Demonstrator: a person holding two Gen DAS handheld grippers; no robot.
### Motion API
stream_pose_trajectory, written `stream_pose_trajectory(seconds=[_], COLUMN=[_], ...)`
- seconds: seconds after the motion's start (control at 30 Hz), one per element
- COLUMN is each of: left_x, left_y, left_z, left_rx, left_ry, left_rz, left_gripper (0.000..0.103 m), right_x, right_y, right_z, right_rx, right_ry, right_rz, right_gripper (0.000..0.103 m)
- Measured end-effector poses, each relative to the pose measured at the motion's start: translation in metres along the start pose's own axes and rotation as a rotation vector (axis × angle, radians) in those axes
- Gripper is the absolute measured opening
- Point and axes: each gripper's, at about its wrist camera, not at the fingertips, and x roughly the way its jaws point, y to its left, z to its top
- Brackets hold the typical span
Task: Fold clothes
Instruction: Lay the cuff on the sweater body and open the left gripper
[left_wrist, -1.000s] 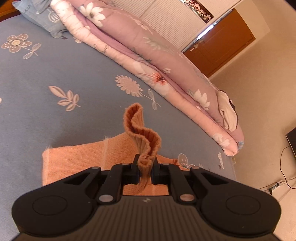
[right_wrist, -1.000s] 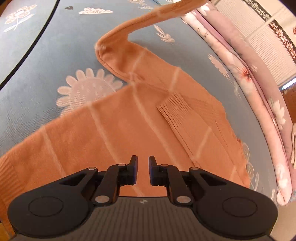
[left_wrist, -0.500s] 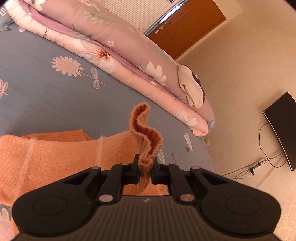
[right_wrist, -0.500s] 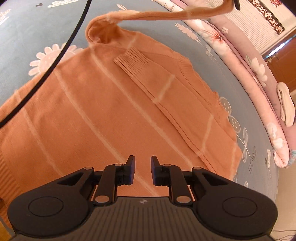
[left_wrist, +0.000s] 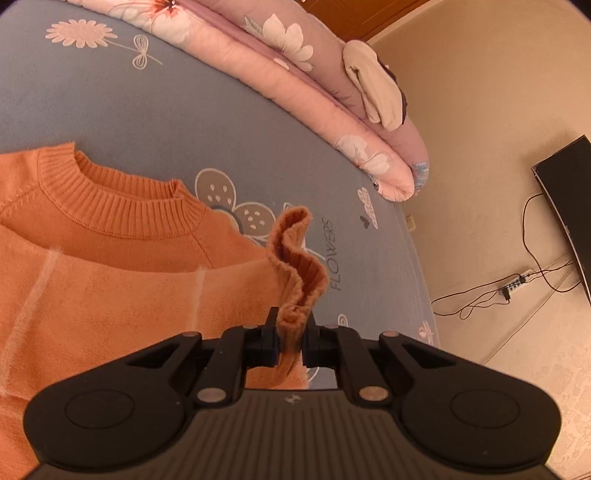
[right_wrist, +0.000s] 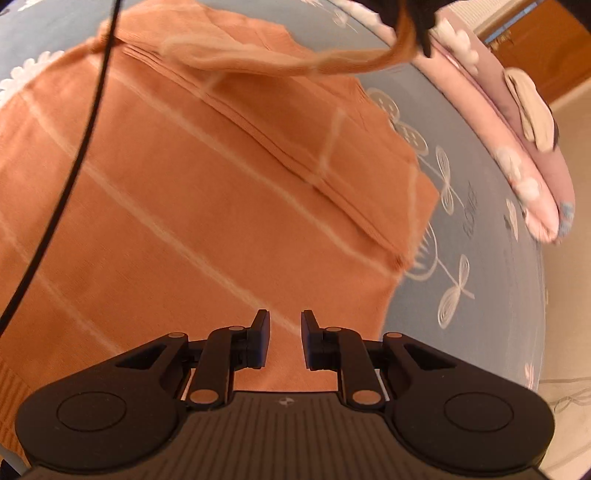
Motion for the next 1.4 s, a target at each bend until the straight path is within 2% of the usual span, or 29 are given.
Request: stream_pose_trajectory(seconds=[0.13, 0.33, 0.43, 0.5, 0.57, 0.63, 0.7, 0.8, 0.87, 0.97, 1.03, 1.13, 1.23, 1.3, 1.4], left_x=[0.024, 0.059, 0.075, 0.083, 0.088, 0.089, 0.074, 0.042, 0.023, -0.005, -0.024, -0.048, -0.053, -0.057, -0.063], left_y=[0.007, 0.003, -0.001, 0.001, 0.003, 0.007, 0.005, 0.008, 0.022, 0.044, 0.059, 0.082, 0.093, 0.101, 0.112], left_z=[-0.011, -0.021, -0.025, -0.027, -0.030, -0.033, -0.036, -0.040, -0.046, -0.056, -0.062, -0.071, -0.071, -0.071, -0.071], left_rx=[0.019, 0.099, 0.138, 0.129, 0.115, 0.094, 0.139, 0.208, 0.196, 0.178, 0.166, 0.153, 0.165, 0.172, 0.184], left_ry=[0.034, 0.071, 0.095, 0.115, 0.135, 0.155, 0.144, 0.115, 0.106, 0.093, 0.084, 0.085, 0.078, 0.074, 0.067], left_rz=[0.066, 0.108, 0.129, 0.126, 0.117, 0.102, 0.096, 0.098, 0.148, 0.224, 0.274, 0.349, 0.386, 0.411, 0.447], left_gripper=[0.007, 0.007, 0.008, 0.014, 0.045, 0.053, 0.053, 0.062, 0.069, 0.069, 0.069, 0.069, 0.069, 0.069, 0.069], right_x=[0.011, 0.021, 0.023, 0.025, 0.028, 0.028, 0.027, 0.022, 0.023, 0.036, 0.053, 0.070, 0.079, 0.095, 0.123], right_y=[-0.019, -0.045, -0.049, -0.051, -0.057, -0.070, -0.084, -0.117, -0.142, -0.177, -0.193, -0.205, -0.210, -0.212, -0.213], right_z=[-0.010, -0.016, -0.017, -0.017, -0.016, -0.014, -0.012, -0.007, -0.004, 0.002, 0.009, 0.025, 0.042, 0.052, 0.054], right_rx=[0.057, 0.168, 0.182, 0.184, 0.203, 0.249, 0.303, 0.432, 0.550, 0.734, 0.820, 0.844, 0.788, 0.770, 0.792], right_ry=[0.038, 0.067, 0.072, 0.078, 0.088, 0.084, 0.077, 0.043, 0.005, -0.052, -0.074, -0.090, -0.132, -0.098, -0.028], right_rz=[-0.016, -0.008, -0.019, -0.023, -0.026, -0.013, 0.003, 0.055, 0.138, 0.295, 0.355, 0.321, 0.306, 0.305, 0.360], right_gripper=[0.022, 0.022, 0.022, 0.022, 0.027, 0.032, 0.032, 0.033, 0.037, 0.039, 0.039, 0.039, 0.041, 0.042, 0.042])
